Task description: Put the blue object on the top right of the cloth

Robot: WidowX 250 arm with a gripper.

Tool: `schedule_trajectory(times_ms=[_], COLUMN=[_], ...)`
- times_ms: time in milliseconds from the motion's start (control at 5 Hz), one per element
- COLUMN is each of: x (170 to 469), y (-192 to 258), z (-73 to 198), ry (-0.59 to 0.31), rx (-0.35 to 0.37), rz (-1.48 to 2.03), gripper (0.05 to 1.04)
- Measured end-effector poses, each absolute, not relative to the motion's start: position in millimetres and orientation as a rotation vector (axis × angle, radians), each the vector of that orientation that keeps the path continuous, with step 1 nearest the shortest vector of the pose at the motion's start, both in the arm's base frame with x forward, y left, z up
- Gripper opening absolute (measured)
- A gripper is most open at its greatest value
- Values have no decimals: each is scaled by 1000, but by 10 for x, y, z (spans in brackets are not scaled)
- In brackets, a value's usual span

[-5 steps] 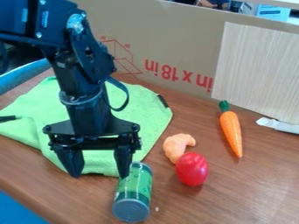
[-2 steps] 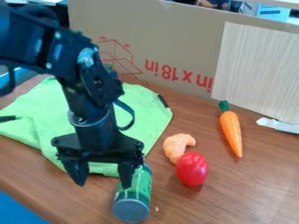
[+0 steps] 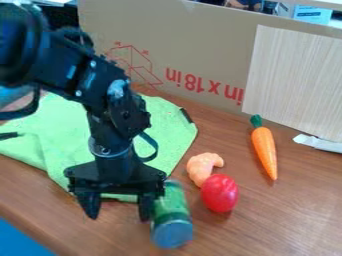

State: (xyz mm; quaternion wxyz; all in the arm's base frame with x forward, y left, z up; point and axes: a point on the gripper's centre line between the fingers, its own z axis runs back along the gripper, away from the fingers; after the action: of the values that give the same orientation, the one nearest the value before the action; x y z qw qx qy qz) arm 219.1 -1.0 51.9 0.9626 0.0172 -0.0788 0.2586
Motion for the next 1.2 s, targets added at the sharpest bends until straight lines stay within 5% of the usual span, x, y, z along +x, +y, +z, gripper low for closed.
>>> schedule_trajectory(times_ms=[400,600,1200], x=[2174,2148,2289], y=[141,131,-220], z=[398,417,848], ry=[-141,-119,-147], rx=[47,49,-122], rz=[630,654,565], gripper=[816,999,1001])
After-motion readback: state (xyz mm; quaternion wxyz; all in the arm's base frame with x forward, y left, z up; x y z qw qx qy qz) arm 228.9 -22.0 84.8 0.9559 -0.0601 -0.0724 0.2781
